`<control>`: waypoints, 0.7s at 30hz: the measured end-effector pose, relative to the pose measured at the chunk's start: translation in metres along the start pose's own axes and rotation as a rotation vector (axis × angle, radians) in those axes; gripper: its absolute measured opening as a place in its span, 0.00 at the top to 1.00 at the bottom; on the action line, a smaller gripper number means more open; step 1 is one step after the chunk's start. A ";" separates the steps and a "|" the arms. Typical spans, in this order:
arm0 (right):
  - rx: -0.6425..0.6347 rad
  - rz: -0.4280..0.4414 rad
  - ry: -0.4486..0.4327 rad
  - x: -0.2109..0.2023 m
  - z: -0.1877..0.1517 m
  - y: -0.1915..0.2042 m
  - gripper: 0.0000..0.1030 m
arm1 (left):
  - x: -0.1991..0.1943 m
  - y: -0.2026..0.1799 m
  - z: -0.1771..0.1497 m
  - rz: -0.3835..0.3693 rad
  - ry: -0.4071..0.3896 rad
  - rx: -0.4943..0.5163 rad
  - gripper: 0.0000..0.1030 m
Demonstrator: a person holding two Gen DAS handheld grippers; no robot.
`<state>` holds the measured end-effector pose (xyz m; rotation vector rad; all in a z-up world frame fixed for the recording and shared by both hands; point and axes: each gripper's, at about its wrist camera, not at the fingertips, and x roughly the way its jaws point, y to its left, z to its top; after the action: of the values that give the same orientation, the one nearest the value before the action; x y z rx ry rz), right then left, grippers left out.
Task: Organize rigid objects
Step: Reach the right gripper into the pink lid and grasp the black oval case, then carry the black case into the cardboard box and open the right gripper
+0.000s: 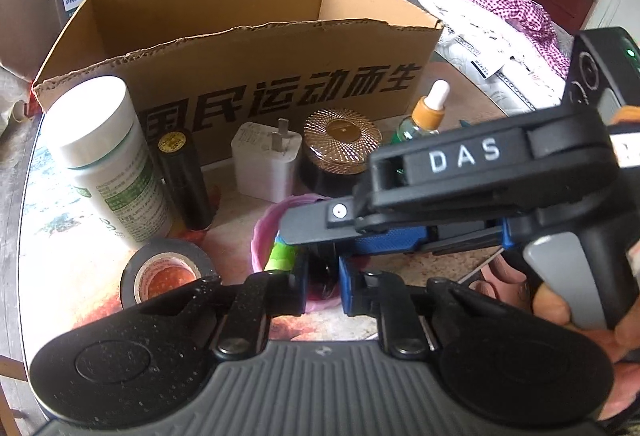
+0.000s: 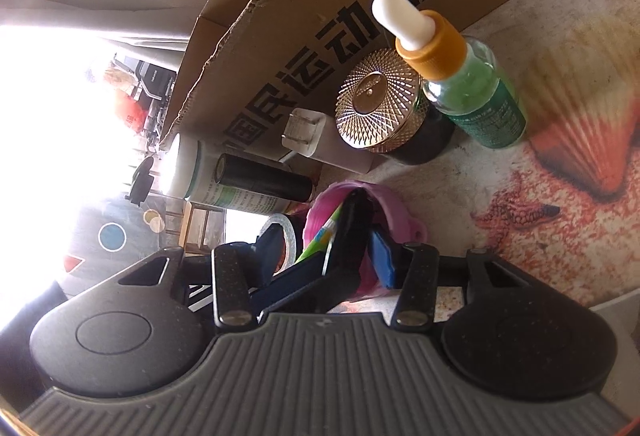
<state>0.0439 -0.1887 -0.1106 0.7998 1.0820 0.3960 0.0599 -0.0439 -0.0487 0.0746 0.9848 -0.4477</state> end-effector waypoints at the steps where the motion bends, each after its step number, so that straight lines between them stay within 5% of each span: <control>1: -0.002 -0.006 -0.001 -0.001 0.000 -0.001 0.62 | 0.002 0.000 0.001 0.002 0.004 0.000 0.84; 6: 0.003 -0.037 -0.002 0.000 -0.003 -0.005 0.74 | 0.012 -0.002 0.001 0.011 0.033 0.006 0.84; 21: -0.098 0.000 -0.072 -0.025 -0.014 0.014 0.76 | -0.017 -0.010 -0.003 0.026 -0.057 0.032 0.84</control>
<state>0.0222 -0.1901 -0.0879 0.7217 0.9886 0.4140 0.0460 -0.0463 -0.0347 0.1032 0.9199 -0.4401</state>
